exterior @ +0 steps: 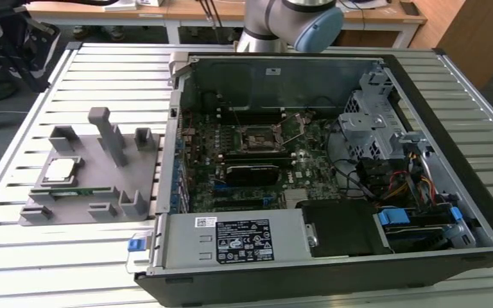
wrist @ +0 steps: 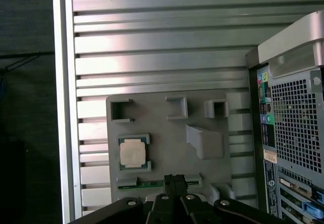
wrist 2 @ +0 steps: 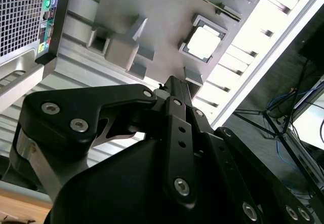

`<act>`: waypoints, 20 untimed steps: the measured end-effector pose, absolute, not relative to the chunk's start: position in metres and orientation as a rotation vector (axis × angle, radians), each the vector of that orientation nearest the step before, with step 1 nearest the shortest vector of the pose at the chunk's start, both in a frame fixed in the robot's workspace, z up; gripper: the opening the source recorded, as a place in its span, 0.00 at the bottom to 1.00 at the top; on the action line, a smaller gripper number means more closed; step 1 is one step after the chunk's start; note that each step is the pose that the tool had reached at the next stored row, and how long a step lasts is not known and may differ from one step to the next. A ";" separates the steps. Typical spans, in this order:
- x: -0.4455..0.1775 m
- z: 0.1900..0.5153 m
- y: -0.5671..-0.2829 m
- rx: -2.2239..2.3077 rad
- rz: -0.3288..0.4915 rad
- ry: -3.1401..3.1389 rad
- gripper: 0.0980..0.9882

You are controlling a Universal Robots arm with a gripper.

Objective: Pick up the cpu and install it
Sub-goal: 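Reach for the cpu, then pick up the cpu and move it towards the insertion slot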

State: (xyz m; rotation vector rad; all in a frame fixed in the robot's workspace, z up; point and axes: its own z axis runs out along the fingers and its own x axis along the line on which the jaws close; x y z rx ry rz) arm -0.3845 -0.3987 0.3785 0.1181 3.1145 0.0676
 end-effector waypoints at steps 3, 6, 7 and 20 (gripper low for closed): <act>-0.389 0.378 -0.399 0.118 0.068 3.115 0.01; -0.394 0.377 -0.399 0.118 0.067 3.115 0.01; -0.395 0.377 -0.399 0.118 0.067 3.116 0.01; -0.420 0.373 -0.398 0.118 0.067 3.117 0.01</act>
